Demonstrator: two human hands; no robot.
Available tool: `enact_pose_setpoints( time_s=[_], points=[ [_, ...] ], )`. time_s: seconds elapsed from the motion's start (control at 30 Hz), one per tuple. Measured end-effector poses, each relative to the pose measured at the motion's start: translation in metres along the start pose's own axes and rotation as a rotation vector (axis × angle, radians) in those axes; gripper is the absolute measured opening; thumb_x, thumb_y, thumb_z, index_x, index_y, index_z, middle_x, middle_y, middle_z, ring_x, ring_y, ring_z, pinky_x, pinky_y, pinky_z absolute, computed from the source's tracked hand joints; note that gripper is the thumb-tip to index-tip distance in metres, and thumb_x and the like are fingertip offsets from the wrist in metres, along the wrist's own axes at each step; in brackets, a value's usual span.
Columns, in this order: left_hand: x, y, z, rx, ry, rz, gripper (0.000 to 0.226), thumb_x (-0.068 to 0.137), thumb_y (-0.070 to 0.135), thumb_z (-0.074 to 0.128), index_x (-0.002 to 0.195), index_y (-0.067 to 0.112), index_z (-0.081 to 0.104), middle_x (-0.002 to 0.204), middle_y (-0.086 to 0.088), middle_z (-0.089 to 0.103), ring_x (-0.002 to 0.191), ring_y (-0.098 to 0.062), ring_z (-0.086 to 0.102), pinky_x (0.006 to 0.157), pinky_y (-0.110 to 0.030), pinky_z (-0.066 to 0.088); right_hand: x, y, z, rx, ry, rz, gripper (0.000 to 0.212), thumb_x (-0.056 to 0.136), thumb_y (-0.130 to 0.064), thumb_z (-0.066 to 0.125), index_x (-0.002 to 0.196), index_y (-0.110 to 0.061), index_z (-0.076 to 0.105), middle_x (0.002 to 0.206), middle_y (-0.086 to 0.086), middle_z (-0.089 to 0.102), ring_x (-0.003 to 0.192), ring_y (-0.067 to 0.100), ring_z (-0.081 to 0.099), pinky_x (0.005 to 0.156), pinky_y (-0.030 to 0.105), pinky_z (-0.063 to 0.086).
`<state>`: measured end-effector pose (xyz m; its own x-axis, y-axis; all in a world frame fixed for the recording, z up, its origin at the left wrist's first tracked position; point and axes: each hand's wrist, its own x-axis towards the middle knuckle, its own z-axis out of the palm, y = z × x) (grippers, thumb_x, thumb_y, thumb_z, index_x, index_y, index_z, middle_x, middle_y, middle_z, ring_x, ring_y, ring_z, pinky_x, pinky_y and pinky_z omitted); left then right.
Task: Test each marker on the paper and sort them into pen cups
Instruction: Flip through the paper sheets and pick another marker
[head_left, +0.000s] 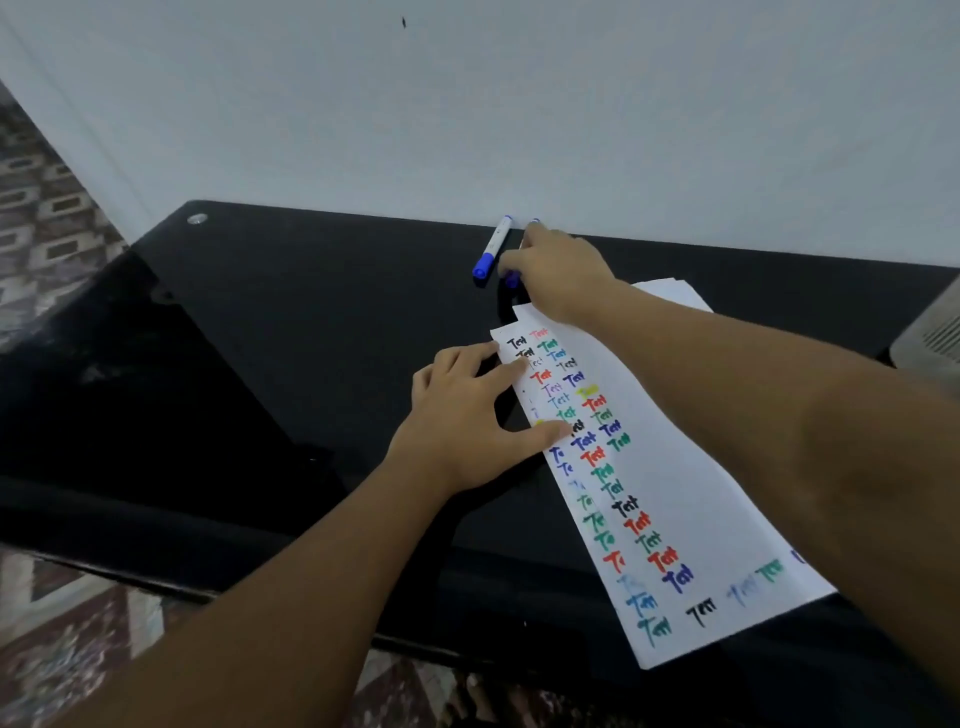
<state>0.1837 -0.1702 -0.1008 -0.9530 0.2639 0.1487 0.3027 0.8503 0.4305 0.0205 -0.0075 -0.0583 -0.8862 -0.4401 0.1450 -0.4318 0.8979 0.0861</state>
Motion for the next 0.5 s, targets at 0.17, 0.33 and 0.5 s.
enact_pose_setpoints(
  time_s=[0.17,0.33,0.5],
  points=[
    [0.000,-0.004,0.001,0.001,0.000,-0.012,0.091,0.074,0.089,0.053,0.148,0.038,0.046,0.157,0.014,0.030,0.146,-0.008,0.013,0.117,-0.036,0.006,-0.010,0.010,-0.001,-0.153,0.159,-0.120,0.021,0.101,-0.020,0.061,0.122,-0.021,0.064,0.117,0.010,0.051,0.101,0.030,0.051,0.084,0.043,0.043],
    [0.001,-0.006,0.001,-0.023,0.010,-0.023,0.092,0.072,0.090,0.053,0.148,0.038,0.048,0.156,0.014,0.032,0.146,-0.008,0.014,0.116,-0.035,0.007,-0.042,0.009,-0.032,-0.085,0.284,-0.145,0.030,0.111,-0.026,0.038,0.131,-0.009,0.052,0.102,0.013,0.063,0.083,0.033,0.056,0.076,0.041,0.042],
    [0.000,-0.005,0.000,-0.049,0.028,-0.023,0.087,0.074,0.087,0.057,0.146,0.037,0.050,0.154,0.013,0.035,0.145,-0.008,0.016,0.114,-0.033,0.007,-0.093,0.002,-0.052,0.074,0.208,-0.044,0.037,0.112,-0.038,0.030,0.140,-0.023,0.047,0.110,0.005,0.055,0.073,0.029,0.057,0.063,0.040,0.051]
  ],
)
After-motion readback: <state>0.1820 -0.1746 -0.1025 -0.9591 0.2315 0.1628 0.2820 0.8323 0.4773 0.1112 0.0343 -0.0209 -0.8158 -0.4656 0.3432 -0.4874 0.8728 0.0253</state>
